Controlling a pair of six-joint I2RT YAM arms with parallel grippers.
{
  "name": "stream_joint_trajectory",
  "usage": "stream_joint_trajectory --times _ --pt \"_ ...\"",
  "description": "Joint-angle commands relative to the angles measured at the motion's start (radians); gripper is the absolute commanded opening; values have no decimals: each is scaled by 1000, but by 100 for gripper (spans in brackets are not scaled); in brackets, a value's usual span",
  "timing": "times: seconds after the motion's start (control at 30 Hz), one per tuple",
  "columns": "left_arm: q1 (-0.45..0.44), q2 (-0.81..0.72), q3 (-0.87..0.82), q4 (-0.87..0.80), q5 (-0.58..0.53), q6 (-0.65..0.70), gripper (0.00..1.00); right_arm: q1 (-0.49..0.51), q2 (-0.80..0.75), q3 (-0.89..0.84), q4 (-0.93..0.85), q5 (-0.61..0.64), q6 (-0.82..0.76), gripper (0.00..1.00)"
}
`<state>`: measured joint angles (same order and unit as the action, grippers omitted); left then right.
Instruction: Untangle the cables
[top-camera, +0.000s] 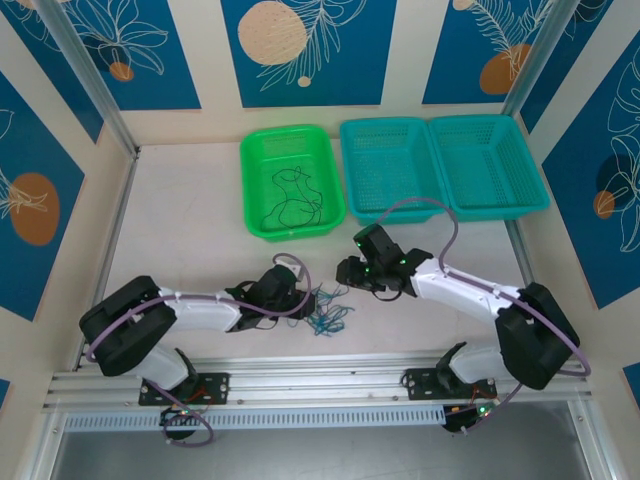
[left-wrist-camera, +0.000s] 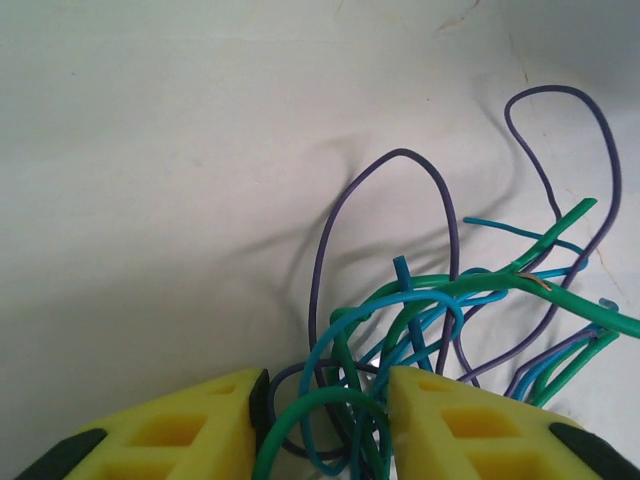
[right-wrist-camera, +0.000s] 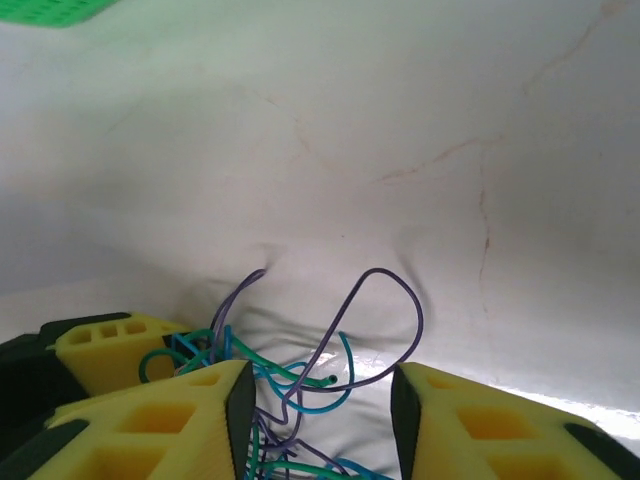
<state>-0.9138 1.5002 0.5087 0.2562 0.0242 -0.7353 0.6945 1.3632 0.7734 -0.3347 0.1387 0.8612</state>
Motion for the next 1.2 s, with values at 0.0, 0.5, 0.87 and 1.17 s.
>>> stream_joint_trajectory --times 0.0,0.5,0.87,1.17 --pt "-11 39 -15 31 49 -22 36 27 85 92 -104 15 131 45" --pt "-11 -35 -23 -108 -76 -31 5 6 109 75 -104 158 171 0" --pt "50 -230 -91 -345 -271 -51 0 -452 -413 -146 -159 88 109 0" --pt "189 -489 -168 -523 -319 -54 0 -846 -577 -69 -251 -128 10 0"
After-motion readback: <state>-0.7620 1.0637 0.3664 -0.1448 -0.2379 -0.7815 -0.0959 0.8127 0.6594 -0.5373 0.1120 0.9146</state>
